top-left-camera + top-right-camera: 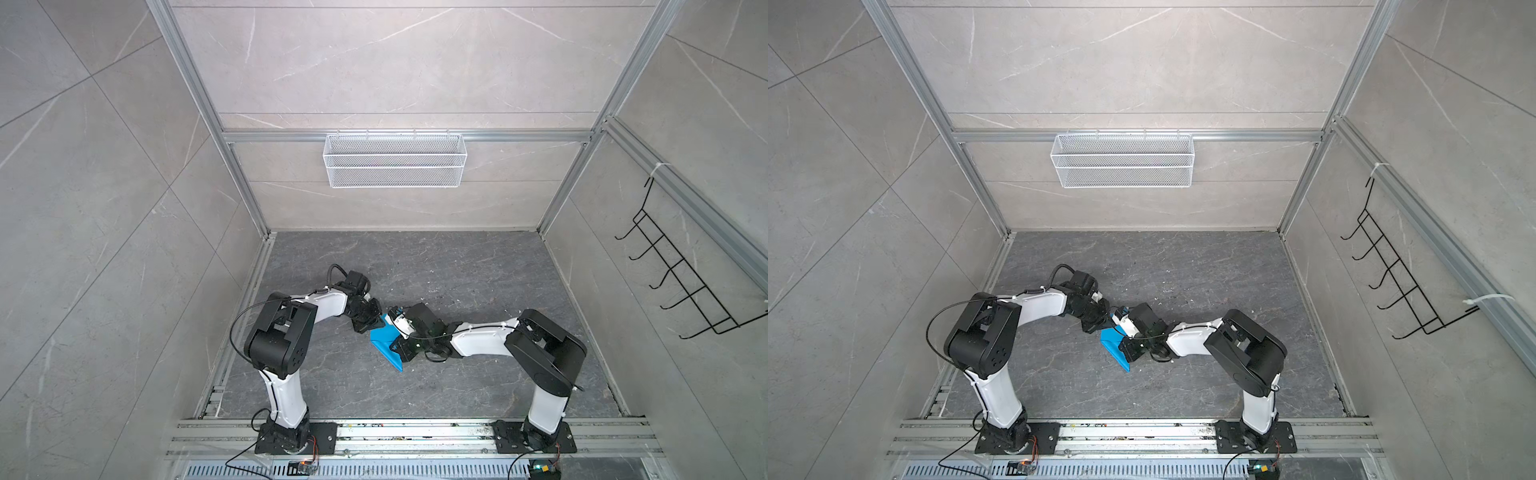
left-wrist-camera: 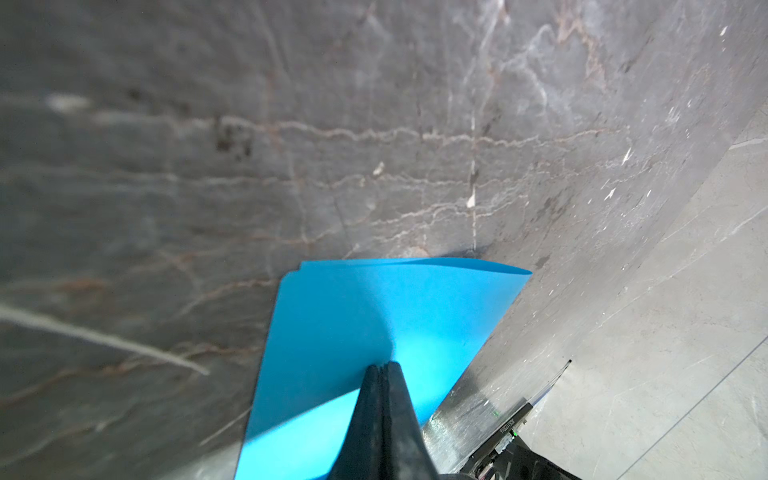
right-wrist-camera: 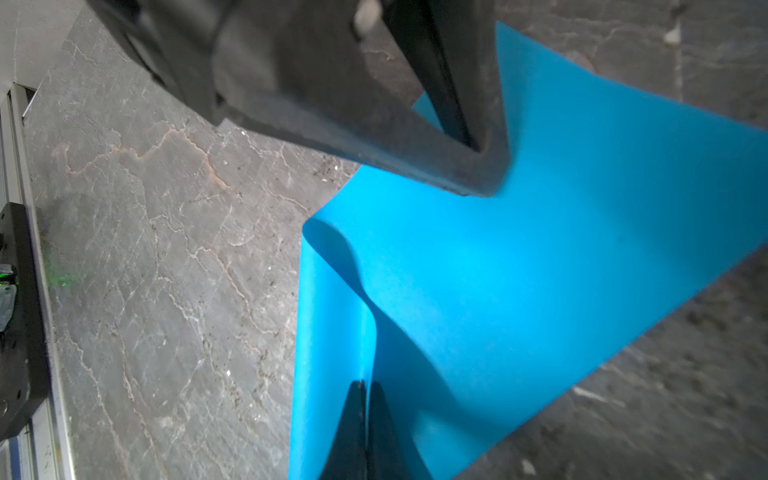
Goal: Fold a paper plane with a square sheet of paper (pick it up from the middle)
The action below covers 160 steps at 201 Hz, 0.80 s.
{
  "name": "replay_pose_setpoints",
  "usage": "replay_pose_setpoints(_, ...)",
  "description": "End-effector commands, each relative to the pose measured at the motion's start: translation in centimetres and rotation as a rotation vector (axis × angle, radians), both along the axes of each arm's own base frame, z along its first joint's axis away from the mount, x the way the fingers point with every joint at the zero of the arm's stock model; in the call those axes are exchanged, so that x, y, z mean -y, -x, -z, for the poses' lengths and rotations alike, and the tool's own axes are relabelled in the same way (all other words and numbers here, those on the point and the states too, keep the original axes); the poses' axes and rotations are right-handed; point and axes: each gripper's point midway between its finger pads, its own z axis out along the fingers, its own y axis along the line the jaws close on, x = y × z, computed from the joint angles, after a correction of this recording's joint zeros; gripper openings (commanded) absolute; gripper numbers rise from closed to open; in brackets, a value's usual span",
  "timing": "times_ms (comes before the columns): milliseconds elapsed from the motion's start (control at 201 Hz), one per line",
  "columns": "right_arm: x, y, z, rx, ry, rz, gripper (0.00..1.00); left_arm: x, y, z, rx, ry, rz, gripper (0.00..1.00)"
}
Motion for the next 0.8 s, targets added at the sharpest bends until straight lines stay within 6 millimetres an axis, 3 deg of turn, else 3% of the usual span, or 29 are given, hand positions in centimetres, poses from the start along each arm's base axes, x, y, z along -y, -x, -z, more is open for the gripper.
replay_pose_setpoints(0,0.6,0.2,1.0,-0.025,0.037,0.015,0.03,-0.5,0.5,0.5,-0.019,-0.042,0.007,0.04)
replay_pose_setpoints(354,0.5,0.5,-0.9,-0.022,-0.009,0.018,0.03,-1.1,1.0,1.6,-0.043,-0.068,0.002,0.03)
replay_pose_setpoints(792,0.9,0.5,-0.2,-0.028,0.015,0.028,0.03,-1.0,0.9,1.6,-0.042,-0.068,0.001,0.03)
